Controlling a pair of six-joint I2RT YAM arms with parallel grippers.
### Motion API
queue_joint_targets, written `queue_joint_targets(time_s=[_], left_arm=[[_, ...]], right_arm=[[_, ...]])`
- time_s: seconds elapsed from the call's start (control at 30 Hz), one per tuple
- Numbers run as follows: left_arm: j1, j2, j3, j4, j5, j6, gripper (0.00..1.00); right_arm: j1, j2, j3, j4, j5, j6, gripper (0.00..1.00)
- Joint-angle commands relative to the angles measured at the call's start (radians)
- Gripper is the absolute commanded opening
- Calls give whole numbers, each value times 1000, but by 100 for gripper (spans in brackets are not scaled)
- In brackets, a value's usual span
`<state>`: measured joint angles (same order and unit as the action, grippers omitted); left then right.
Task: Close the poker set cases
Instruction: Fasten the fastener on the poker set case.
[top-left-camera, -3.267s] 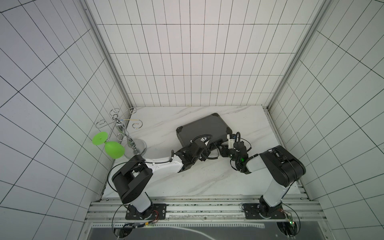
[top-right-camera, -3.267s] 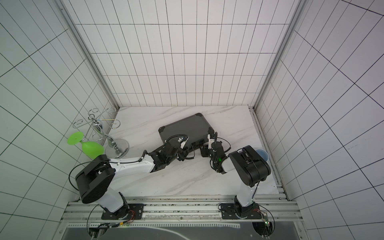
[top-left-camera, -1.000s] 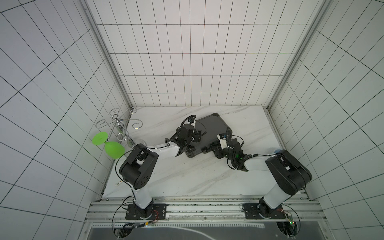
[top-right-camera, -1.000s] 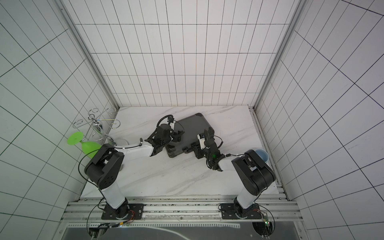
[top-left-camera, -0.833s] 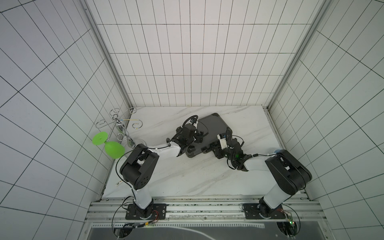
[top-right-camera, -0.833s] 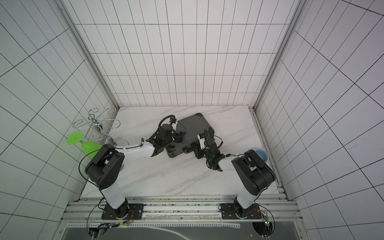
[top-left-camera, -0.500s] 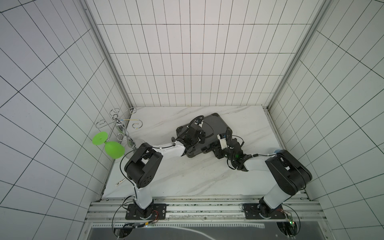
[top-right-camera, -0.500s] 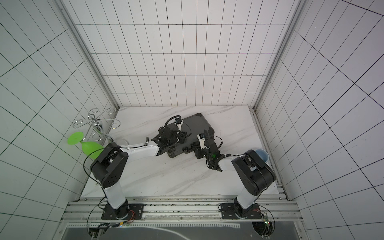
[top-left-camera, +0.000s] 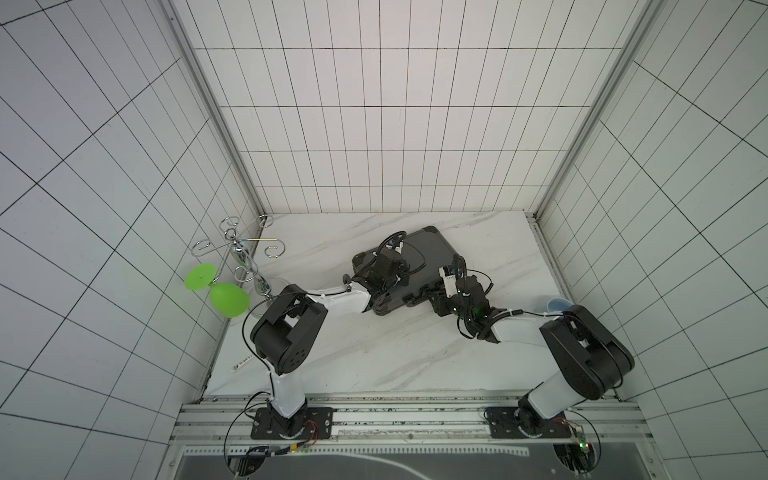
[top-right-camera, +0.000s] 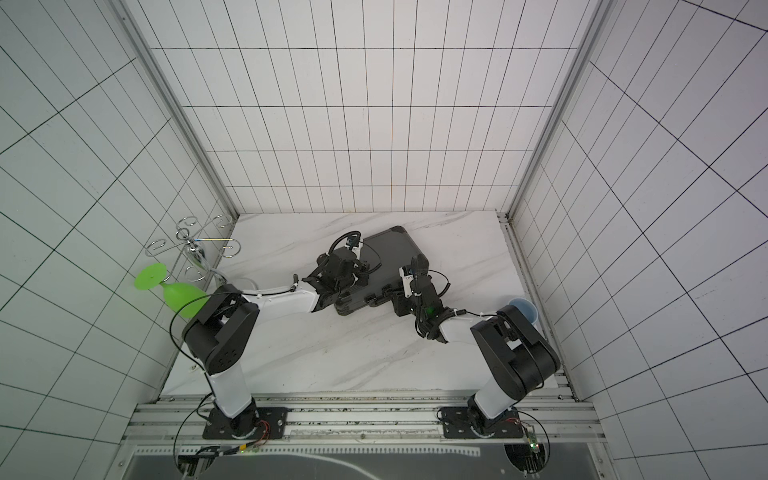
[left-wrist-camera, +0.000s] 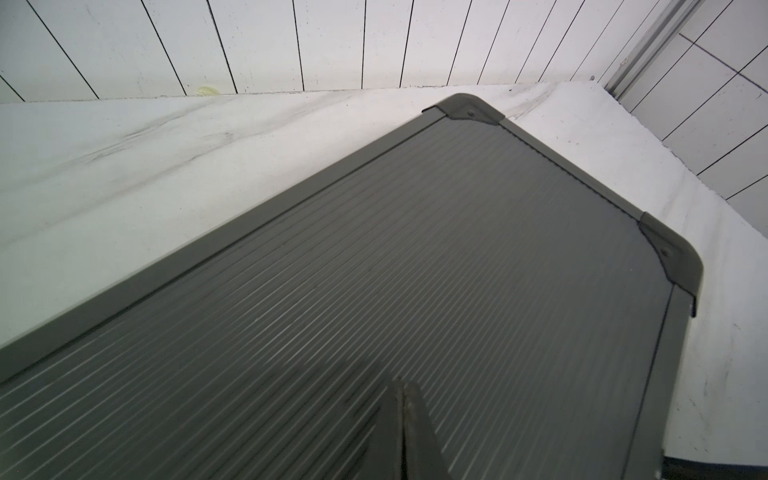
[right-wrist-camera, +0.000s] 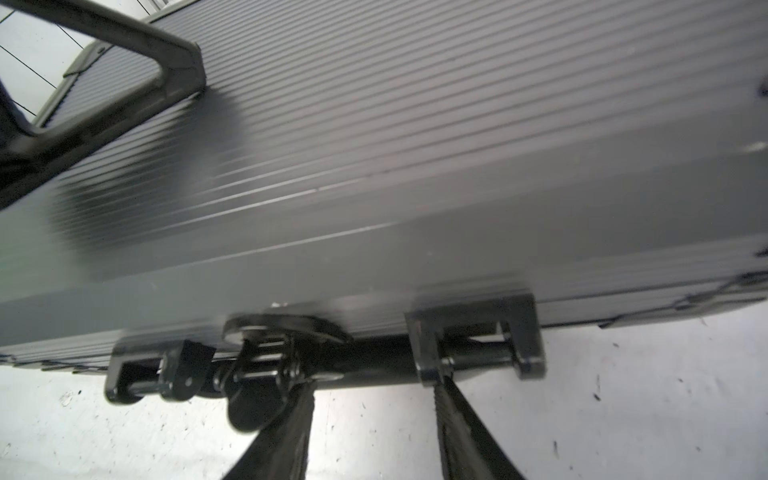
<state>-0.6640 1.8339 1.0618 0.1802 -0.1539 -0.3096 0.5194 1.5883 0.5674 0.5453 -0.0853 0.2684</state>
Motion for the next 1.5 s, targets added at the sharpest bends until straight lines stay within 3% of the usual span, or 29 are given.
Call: queue_joint_targets(time_s=[0.0,0.4,0.83,1.23,1.47], left_arm=[[-24,92,-77,-228,118,-37,0],[-94,90,-37,-255,101,-36,0],[-97,112,-51,-240,113,-39,0],[-95,122,-51,-228,115,-39,0],[-94,120,-52,-225,116,-34,0]], right_arm=[[-31,-14,10,46,61,4,50],[-66,57,8,102,53,25,50],[-78,155,31,172,42,49,49],[-78,37,0,88,-10,21,49],[-73,54,17,68,-33,21,48]])
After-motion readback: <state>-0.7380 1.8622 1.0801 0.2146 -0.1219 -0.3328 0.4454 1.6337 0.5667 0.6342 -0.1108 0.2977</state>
